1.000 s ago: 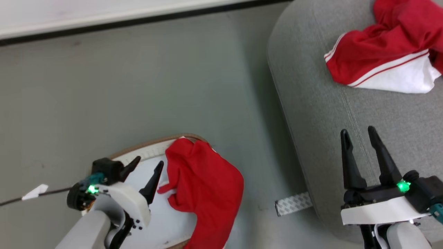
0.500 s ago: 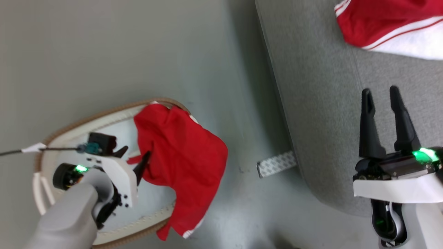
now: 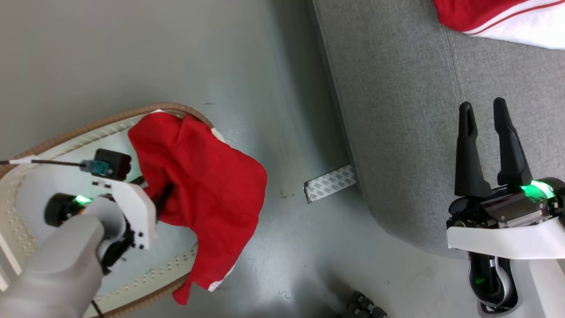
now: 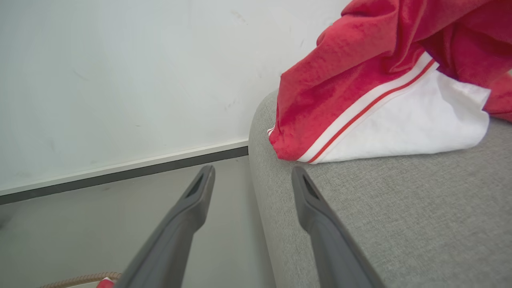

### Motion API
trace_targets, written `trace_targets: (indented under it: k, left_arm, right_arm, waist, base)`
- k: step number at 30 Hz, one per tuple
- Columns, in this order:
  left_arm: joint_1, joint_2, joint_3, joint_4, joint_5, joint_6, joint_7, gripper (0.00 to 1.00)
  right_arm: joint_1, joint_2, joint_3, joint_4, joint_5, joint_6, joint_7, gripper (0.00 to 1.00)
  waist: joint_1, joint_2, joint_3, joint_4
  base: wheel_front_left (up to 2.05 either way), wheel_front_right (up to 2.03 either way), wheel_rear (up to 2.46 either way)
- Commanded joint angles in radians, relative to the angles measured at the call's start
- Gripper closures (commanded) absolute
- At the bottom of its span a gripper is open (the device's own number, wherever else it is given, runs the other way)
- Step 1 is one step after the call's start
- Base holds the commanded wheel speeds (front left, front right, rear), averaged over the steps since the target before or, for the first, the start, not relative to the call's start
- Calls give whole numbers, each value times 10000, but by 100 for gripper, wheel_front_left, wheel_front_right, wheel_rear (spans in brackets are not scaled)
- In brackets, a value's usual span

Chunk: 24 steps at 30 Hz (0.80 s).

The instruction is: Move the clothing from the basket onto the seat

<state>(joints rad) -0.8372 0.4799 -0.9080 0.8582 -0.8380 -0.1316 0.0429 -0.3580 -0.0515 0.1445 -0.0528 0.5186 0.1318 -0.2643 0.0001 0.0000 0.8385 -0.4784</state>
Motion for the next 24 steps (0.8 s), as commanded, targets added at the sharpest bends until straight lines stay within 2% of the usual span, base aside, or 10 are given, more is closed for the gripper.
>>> trace_targets:
  k: [1, 2, 3, 10, 18, 24]
  left_arm:
    - [-124, 129, -115, 99, -126, 18, 19, 6]
    - [-183, 180, -229, 166, -153, 17, 10, 66]
    - [-231, 221, -321, 214, -206, 17, -23, 100]
    - [-437, 278, -925, 281, -601, 18, -388, 100]
    - [-448, 23, -1593, 329, -1078, 17, -903, 100]
    - [-166, -298, -2075, 210, -1553, 18, -1642, 100]
  right_arm:
    - [-113, 15, 39, -13, 118, -22, -1, 0]
    - [-114, 15, 79, -9, 145, -22, -1, 0]
    - [-116, 15, 112, 0, 191, -22, -1, 0]
    - [-25, 15, 79, 89, 249, -22, -1, 0]
    - [-144, 15, 20, 241, -1, -22, -1, 0]
    - [-164, 9, -72, 454, -436, -22, -1, 0]
  waist:
    - [-1, 0, 77, -79]
    - [-1, 0, 103, -108]
    - [-1, 0, 122, -133]
    - [-1, 0, 32, -112]
    - [-1, 0, -494, 133]
    - [-1, 0, -1312, 521]
  base:
    - [0, 0, 0]
    - [0, 0, 0]
    - [0, 0, 0]
    - [0, 0, 0]
    - [0, 0, 0]
    - [0, 0, 0]
